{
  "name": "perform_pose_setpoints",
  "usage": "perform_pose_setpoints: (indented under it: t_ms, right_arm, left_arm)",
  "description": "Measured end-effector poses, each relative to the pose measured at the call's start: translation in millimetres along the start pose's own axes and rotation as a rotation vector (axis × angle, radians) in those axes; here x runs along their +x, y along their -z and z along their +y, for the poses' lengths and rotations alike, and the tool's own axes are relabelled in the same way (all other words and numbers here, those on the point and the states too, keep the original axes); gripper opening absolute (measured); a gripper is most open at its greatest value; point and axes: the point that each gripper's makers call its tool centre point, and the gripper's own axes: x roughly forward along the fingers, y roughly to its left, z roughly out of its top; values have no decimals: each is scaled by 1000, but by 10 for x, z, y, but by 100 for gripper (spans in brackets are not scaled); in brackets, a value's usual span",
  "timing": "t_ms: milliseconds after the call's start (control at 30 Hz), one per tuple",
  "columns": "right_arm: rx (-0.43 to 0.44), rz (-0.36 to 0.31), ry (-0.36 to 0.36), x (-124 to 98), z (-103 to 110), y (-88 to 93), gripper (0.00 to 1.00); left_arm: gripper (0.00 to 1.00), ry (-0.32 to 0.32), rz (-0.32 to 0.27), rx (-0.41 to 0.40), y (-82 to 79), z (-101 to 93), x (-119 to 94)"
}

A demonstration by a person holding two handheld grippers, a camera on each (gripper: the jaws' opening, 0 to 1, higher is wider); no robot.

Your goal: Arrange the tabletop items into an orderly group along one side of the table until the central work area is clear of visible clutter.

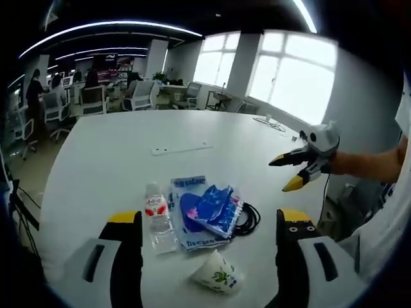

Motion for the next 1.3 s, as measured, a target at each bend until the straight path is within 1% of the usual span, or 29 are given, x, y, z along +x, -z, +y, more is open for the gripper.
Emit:
perform_pose_setpoints:
  t_ms: [333,500,733,867,1300]
  right_arm:
    - [12,2,-1,100,-28,0,64]
    - [20,4,0,150,-52,2,63]
    - [28,8,-4,239,-75,19,61]
    - [33,11,-9,294,-90,24,61]
    - [39,26,-23,431,-106,58,58]
  left_arm:
    - [84,6,10,-6,2,-24,148]
    - [83,14,30,2,45,-51,234]
    - [79,27,48,-20,118,-100,373]
    - [78,34,55,-33,142,-97,446]
    - [76,39,76,-46,192,-71,562]
